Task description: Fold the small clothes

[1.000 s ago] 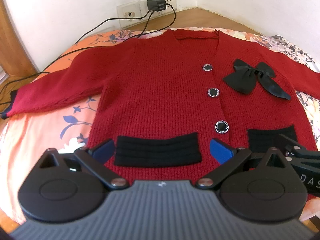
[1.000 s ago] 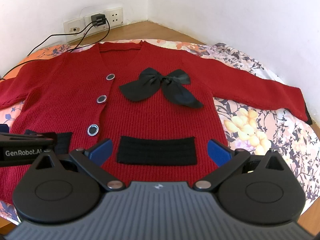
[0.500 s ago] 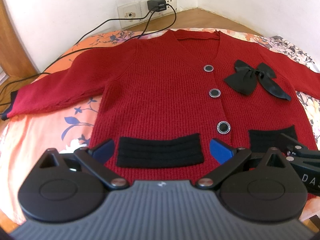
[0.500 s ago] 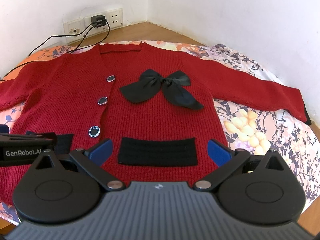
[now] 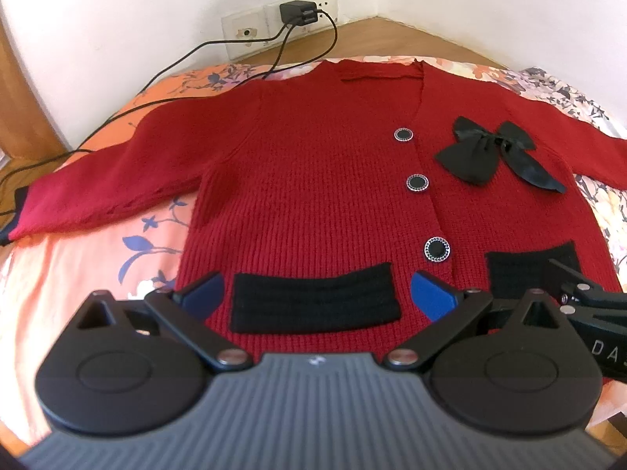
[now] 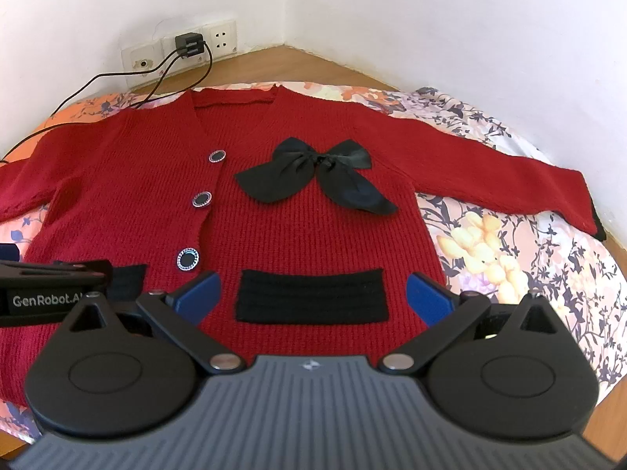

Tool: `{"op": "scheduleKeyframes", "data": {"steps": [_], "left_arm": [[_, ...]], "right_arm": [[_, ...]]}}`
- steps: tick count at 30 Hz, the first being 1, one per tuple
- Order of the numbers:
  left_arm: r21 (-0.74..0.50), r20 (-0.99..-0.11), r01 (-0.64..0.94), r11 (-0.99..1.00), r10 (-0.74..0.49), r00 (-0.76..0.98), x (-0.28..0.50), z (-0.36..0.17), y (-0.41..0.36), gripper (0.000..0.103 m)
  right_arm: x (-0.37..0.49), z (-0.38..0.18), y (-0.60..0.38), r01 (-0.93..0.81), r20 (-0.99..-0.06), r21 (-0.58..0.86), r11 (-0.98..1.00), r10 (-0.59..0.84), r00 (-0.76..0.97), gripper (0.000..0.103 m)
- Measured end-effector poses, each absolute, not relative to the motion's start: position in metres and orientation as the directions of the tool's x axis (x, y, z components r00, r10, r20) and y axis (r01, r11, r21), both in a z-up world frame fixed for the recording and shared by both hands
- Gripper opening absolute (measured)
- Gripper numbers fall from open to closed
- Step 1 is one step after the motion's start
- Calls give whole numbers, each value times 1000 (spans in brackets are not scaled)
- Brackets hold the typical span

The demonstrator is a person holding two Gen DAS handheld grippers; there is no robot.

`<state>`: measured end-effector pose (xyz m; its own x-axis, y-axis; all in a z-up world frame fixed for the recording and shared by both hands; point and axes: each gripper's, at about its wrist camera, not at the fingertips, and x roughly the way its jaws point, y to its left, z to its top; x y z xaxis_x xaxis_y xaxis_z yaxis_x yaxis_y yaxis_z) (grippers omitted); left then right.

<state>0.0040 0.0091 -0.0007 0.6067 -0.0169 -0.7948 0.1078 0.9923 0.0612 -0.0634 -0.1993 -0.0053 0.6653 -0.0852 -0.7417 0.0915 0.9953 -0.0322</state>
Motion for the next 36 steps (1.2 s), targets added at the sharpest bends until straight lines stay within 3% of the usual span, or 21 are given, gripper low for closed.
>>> {"op": "scheduleKeyframes", "data": {"steps": [22, 36], "left_arm": [[53, -770, 257, 965, -124, 626, 20, 5, 5, 103], [24, -782, 217, 976, -117, 613, 41, -1, -40, 103]], "right_arm": [[-68, 0, -229, 249, -684, 149, 957, -82, 725, 103], [-45, -1, -310, 256, -632, 172, 951, -93, 770, 103]]}}
